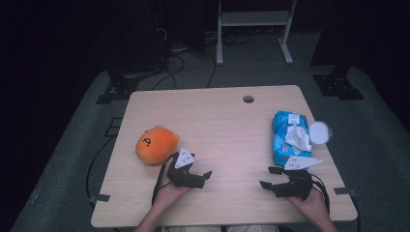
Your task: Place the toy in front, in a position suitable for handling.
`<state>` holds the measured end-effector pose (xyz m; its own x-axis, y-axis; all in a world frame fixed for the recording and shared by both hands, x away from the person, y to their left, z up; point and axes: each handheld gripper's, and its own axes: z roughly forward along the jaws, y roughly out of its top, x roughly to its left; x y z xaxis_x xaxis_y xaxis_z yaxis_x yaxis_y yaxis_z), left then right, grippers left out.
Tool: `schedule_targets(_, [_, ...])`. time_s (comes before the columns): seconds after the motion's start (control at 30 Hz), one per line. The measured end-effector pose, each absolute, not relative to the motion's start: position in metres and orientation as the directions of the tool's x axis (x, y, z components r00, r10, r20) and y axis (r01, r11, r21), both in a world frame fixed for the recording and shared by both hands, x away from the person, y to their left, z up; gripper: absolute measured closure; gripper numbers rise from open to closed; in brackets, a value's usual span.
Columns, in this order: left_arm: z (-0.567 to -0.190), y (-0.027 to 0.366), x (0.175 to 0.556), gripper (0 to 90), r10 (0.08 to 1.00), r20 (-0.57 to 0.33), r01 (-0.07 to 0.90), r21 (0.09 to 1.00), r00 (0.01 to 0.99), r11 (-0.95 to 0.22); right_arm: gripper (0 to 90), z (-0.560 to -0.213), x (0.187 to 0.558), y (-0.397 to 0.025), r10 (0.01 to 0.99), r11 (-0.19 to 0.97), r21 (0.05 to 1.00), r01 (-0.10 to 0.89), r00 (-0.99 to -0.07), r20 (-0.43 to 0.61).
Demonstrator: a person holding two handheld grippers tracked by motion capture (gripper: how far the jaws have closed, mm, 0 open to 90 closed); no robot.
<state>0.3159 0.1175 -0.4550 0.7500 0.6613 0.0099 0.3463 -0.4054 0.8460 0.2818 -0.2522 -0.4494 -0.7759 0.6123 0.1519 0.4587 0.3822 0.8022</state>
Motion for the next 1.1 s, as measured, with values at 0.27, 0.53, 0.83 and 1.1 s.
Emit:
schedule_targets(0.27, [-0.44,0.119,0.319,9.4,0.682,0.02,0.319,0.873,0.731,-0.368,31.2,-0.453,0.286,-0.254,0.609,0.378,0.799,0.467,-0.776,0.166])
schedule_targets(0.53, [-0.418,0.136,0.319,9.5,0.72,0.014,0.289,0.911,0.694,-0.296,31.1,-0.45,0.284,-0.253,0.61,0.384,0.8,0.461,-0.777,0.156])
schedule_targets(0.83, [-0.392,0.169,0.32,9.4,0.793,0.036,0.23,0.948,0.609,-0.219,31.4,-0.45,0.285,-0.251,0.61,0.39,0.797,0.462,-0.777,0.152])
schedule_targets(1.1, [-0.384,0.201,0.322,8.0,0.85,0.021,0.234,0.958,0.527,-0.168,31.3,-0.452,0.286,-0.247,0.6,0.407,0.79,0.459,-0.786,0.148])
